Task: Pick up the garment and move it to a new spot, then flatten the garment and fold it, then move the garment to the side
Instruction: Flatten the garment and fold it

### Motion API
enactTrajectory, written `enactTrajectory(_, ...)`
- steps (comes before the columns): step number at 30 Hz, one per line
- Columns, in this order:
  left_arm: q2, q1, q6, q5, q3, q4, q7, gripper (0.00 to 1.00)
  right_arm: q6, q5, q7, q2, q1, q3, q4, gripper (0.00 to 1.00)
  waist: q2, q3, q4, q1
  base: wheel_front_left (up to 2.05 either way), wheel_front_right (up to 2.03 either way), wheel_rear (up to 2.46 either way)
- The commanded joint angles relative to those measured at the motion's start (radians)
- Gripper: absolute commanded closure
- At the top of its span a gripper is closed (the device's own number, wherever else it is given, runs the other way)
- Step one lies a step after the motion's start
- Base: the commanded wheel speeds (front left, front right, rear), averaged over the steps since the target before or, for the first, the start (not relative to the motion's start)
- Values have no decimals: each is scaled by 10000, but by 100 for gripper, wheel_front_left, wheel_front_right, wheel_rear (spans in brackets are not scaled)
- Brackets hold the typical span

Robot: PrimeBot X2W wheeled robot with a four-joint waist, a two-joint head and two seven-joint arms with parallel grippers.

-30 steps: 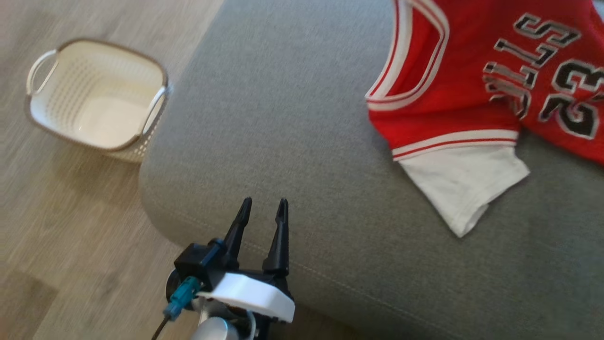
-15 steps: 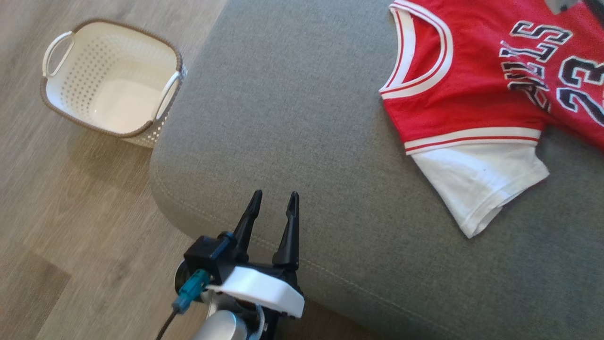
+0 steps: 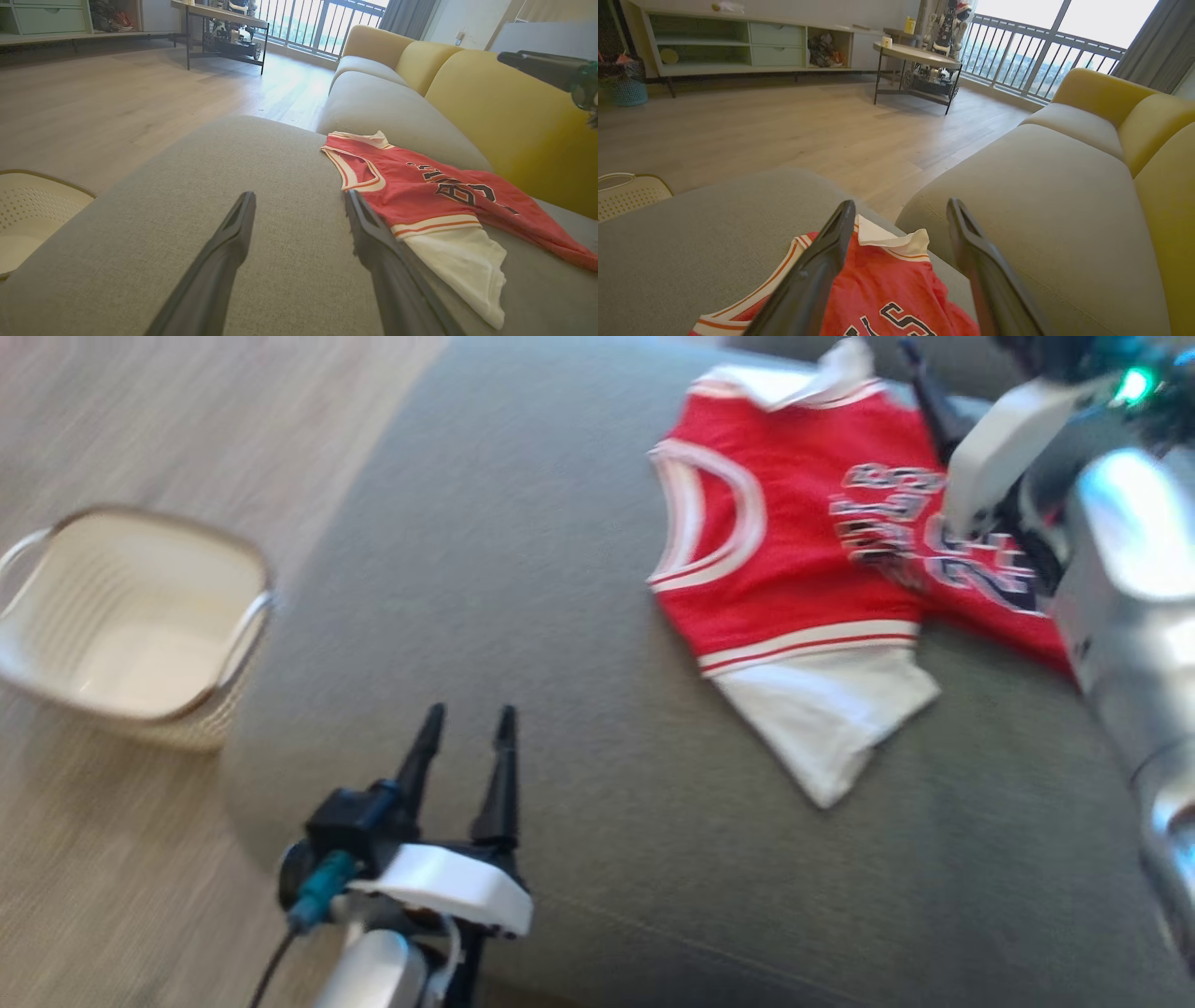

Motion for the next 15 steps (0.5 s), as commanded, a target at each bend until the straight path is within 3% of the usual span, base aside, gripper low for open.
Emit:
enactTrajectory(1, 18, -112, -26, 86, 467, -269, -76, 0, -4, 179, -125, 100, 103, 48, -587, 0, 0, -825, -982, 1, 0, 0, 0)
enactTrajectory(9, 18, 398, -196, 433, 1905, -351, -76, 0, -4, 1525, -131, -37, 3280, -387, -3948, 0, 0, -1652, -2509, 1, 0, 0, 0)
enactTrajectory(15, 18, 776, -333, 586, 2453, -417, -76, 0, -4, 1509, -132, 195, 5940, -1215, -6051, 0, 0, -1953, -3284, 1, 0, 0, 0)
